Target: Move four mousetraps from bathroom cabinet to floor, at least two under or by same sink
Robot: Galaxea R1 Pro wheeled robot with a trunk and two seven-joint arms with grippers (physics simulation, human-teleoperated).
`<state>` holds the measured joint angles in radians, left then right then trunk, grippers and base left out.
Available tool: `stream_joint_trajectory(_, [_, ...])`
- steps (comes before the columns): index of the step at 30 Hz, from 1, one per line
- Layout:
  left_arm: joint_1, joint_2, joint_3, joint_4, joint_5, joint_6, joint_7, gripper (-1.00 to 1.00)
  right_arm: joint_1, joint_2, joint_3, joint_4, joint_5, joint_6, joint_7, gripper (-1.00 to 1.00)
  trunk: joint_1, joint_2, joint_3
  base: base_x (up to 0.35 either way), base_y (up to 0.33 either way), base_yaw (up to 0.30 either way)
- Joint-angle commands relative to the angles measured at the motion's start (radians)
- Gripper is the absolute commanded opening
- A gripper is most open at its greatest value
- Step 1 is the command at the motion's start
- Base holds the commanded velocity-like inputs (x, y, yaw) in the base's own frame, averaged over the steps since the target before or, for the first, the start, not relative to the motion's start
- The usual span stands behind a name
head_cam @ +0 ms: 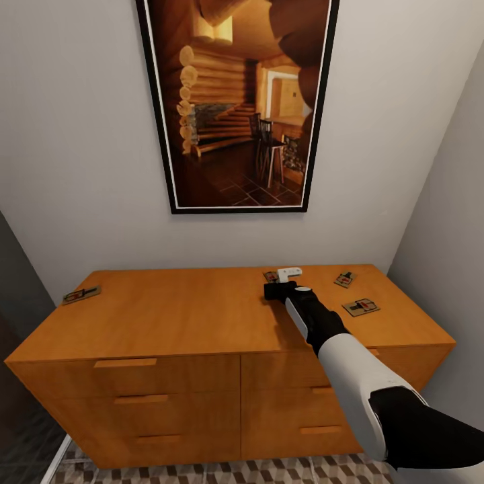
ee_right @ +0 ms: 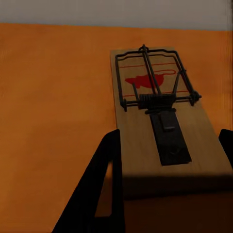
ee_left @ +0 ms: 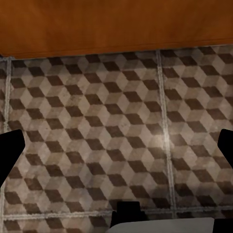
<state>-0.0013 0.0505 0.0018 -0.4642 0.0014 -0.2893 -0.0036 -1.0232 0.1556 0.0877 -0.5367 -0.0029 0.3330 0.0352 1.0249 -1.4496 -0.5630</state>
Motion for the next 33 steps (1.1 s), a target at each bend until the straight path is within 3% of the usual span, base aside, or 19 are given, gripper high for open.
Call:
stream_joint_trajectory(1, [0.000,0.000,0.000,-0.001,0.000,-0.002,0.000,1.00,0.000,-0.002,0.000,0.057,0.005,0.006,-0.001,-1.00,0.000,0.000,-0.001,0.000,0.000,0.000])
stream_joint_trajectory(13, [0.000,0.000,0.000,-0.001,0.000,-0.002,-0.001,1.00,0.000,-0.004,0.000,0.037,0.006,0.006,-0.005,-1.00,0.000,0.000,-0.001,0.000,0.000,0.000])
stream_joint_trajectory(14, [0.001,0.000,0.001,-0.001,0.000,-0.002,-0.001,1.00,0.000,-0.003,-0.002,-0.129,0.006,0.126,-0.009,-1.00,0.000,0.000,-0.001,0.000,0.000,0.000])
stream_joint_trajectory(17, [0.000,0.000,0.001,-0.001,0.000,-0.002,0.000,1.00,0.000,-0.003,-0.002,-0.183,0.006,0.173,-0.009,-1.00,0.000,0.000,-0.001,0.000,0.000,0.000])
stream_joint_trajectory(33, [0.000,0.000,0.001,-0.001,0.000,-0.002,0.000,1.00,0.000,-0.004,-0.003,-0.297,0.008,0.313,-0.011,-1.00,0.000,0.000,-0.001,0.000,0.000,0.000])
